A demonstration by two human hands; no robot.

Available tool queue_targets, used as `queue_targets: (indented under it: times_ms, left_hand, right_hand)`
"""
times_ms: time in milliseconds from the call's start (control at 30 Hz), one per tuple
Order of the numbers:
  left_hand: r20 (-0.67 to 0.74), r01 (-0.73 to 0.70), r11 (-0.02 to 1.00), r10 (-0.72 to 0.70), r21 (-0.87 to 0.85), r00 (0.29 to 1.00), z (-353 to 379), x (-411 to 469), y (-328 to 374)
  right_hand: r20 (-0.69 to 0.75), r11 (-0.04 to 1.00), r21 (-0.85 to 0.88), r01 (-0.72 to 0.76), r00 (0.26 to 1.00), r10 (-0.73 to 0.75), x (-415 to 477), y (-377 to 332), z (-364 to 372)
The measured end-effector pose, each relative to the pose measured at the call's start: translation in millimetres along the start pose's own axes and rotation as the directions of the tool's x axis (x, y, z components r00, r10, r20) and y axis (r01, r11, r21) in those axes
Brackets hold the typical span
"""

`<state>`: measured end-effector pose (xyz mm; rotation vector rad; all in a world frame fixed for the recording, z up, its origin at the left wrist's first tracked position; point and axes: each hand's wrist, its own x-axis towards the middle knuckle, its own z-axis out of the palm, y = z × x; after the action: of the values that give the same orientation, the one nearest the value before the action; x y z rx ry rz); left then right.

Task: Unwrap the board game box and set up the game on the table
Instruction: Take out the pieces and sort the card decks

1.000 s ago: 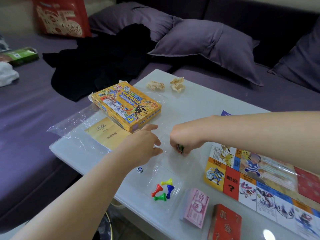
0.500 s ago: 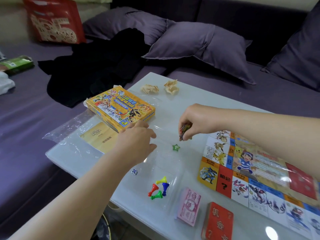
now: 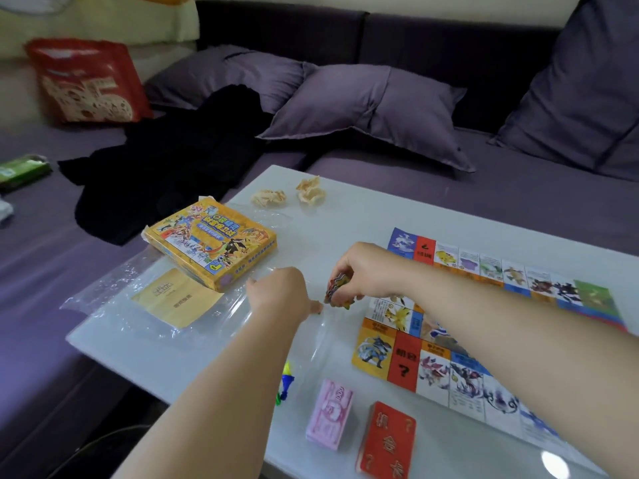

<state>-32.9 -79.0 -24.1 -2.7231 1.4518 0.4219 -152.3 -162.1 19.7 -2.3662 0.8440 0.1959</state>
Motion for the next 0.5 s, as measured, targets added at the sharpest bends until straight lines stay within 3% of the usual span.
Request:
queue_targets:
  times_ms: [167,500]
  left_hand:
    - [0.013,0.037,0.998,-0.037,-0.050,0.999,0,3,7]
    - [0.025,0.054,0.998,-0.053,-0.023,0.998,5,14,5]
  right_hand:
    - [0.060,0.996,0.059,-0.064,0.996,0.060,7,-2,5]
    - [0.038,0.966,0.209,-0.150,0.989,0.145,10,5,11]
